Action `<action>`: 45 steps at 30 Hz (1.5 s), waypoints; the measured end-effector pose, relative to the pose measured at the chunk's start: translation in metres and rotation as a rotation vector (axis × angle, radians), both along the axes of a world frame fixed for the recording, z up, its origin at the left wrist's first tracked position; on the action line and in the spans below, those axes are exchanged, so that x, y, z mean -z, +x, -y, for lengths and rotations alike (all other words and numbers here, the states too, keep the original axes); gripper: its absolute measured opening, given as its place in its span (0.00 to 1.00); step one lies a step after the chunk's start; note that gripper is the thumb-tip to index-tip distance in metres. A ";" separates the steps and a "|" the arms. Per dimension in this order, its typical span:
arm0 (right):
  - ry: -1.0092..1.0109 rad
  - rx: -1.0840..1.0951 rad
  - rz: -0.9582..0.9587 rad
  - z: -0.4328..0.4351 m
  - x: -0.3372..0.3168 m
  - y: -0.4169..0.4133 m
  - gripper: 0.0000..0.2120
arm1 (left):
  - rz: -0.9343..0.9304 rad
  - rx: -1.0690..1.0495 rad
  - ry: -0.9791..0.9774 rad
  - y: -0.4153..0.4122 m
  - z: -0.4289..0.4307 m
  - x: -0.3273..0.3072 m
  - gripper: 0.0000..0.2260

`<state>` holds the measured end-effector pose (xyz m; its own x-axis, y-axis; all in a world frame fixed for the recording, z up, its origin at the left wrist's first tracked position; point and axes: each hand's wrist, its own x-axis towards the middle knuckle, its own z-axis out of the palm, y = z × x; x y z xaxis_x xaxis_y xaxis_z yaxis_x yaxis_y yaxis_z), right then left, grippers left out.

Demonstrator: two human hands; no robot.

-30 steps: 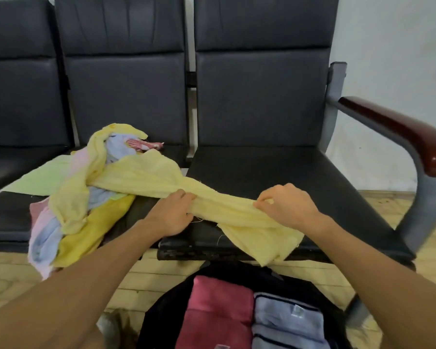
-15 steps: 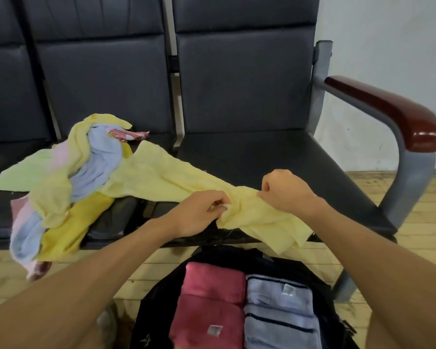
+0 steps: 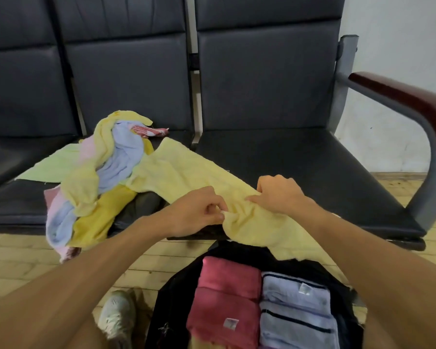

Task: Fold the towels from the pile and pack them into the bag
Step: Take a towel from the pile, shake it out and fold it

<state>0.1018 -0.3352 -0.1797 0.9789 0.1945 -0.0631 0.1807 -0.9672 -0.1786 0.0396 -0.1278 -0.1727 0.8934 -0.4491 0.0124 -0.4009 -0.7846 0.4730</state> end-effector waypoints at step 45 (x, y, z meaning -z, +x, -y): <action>1.393 0.438 -0.491 0.062 -0.020 -0.012 0.22 | -0.220 -0.508 -0.513 -0.005 -0.034 -0.013 0.14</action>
